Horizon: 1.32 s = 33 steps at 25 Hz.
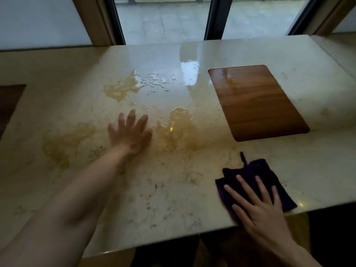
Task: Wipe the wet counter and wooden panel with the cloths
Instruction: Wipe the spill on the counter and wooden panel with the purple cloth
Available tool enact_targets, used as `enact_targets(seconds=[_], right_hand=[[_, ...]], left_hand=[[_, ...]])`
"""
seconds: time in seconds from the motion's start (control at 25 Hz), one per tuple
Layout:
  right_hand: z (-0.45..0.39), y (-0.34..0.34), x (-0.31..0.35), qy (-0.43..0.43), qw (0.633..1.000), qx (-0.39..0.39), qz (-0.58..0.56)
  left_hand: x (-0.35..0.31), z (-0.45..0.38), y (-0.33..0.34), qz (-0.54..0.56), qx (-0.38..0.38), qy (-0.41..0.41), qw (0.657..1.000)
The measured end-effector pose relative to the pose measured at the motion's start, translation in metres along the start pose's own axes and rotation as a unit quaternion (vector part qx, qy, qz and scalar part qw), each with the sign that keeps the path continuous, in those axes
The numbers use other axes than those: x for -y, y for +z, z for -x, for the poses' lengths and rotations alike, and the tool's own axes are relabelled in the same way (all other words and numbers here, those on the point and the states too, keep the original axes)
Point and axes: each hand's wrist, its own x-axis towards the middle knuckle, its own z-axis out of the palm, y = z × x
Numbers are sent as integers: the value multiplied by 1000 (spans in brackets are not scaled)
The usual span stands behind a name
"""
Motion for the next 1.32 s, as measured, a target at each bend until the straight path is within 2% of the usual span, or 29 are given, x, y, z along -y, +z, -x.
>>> enact_targets(seconds=[0.08, 0.16, 0.24, 0.4, 0.48, 0.6, 0.72, 0.84, 0.96, 1.16, 1.32], right_hand=[[24, 9, 22, 59, 998, -14, -19], [30, 21, 46, 133, 989, -36, -49], [22, 25, 67, 170, 983, -38, -64], [-1, 18, 86, 119, 992, -27, -40], [-29, 6, 89, 101, 993, -9, -65], [-101, -16, 82, 40, 997, -17, -58], [-173, -42, 58, -45, 997, 30, -49], [-244, -53, 40, -90, 995, -32, 20], [-328, -68, 42, -76, 995, -63, 18], [-492, -112, 36, -10, 999, -34, -21], [-604, -145, 41, 14, 999, -22, -30]], left_hand=[[3, -4, 3, 23, 10, -4, 1000], [4, -2, 7, 29, -10, 0, 1000], [5, -2, 12, 36, -28, 1, 999], [2, -3, 12, 37, -38, 1, 999], [3, -3, 13, 38, -43, 1, 998], [4, -4, 14, 34, -57, 4, 998], [3, -3, 14, 33, -60, 2, 998], [4, 0, 12, 24, -62, 17, 998], [3, 3, 8, 13, -56, 29, 998], [1, -1, 5, 6, -91, 17, 996], [-1, -9, 9, -56, -128, 20, 990]])
